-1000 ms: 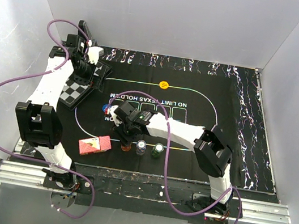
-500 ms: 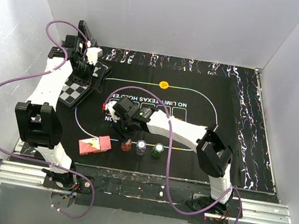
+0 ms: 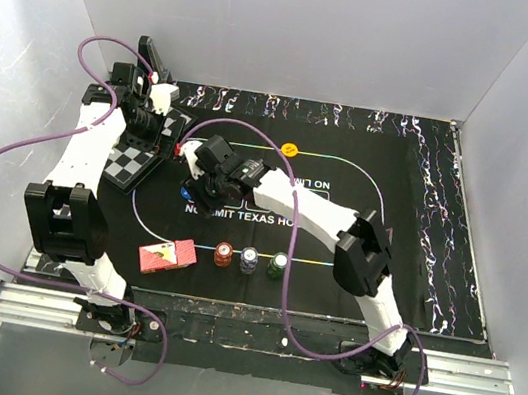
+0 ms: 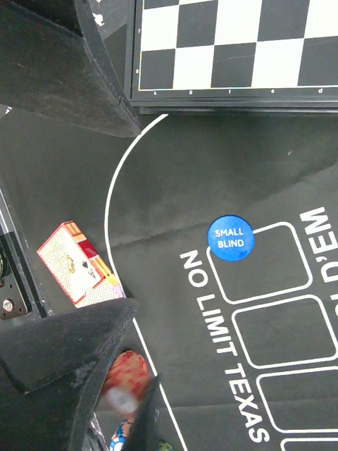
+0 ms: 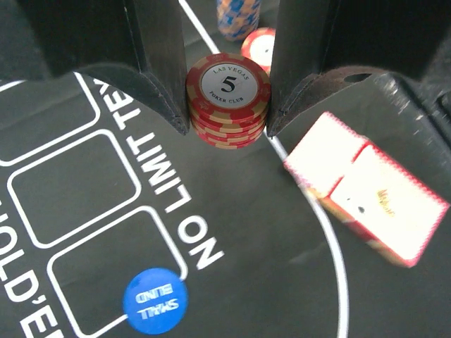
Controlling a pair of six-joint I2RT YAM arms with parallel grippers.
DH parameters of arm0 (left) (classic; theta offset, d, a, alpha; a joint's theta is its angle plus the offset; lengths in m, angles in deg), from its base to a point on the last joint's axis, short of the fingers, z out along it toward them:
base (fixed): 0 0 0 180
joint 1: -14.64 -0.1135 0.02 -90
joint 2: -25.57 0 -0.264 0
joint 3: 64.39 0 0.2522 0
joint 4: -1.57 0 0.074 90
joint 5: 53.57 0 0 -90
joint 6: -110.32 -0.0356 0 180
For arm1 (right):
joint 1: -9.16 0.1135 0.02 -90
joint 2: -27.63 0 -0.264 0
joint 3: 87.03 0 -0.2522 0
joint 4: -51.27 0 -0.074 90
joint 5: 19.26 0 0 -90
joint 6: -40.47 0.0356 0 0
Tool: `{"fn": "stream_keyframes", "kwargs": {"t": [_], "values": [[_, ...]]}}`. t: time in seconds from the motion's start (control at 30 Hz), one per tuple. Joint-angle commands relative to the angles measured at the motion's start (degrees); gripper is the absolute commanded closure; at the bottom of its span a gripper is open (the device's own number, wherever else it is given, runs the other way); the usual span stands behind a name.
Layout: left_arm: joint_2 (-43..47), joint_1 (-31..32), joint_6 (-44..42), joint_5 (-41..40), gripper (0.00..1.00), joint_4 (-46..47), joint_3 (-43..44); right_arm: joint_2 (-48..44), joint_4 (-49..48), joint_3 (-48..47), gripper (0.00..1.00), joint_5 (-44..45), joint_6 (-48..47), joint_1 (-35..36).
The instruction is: Distribute texas hold em gaming equipment
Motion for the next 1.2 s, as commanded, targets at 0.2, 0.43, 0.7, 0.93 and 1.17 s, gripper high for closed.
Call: {"fn": "stream_keyframes", "kwargs": {"t": [0.2,0.43,0.7,0.93,1.17], "values": [[0.70,-1.10,-2.29,2.94,0.00,0.17,0.62,16.48,-2.36,-13.75,0.99,0.00,0.63,-4.28],[-0.53,-3.65,-2.82,4.60,0.00,-0.63,1.50,20.79,-4.47,-16.83,0.99,-1.75,3.18,-4.45],[-0.09,-4.53,-2.91,5.57,0.00,-0.63,0.62,21.85,-5.00,-16.04,0.90,-1.67,4.59,-4.45],[0.70,-4.79,-2.03,5.75,0.00,-0.80,0.71,21.94,-4.82,-15.08,0.30,-1.32,5.47,-4.28],[1.40,-4.79,-1.41,6.46,0.00,-1.42,1.41,20.72,-4.38,-15.60,0.17,0.88,6.35,-4.19]]}}
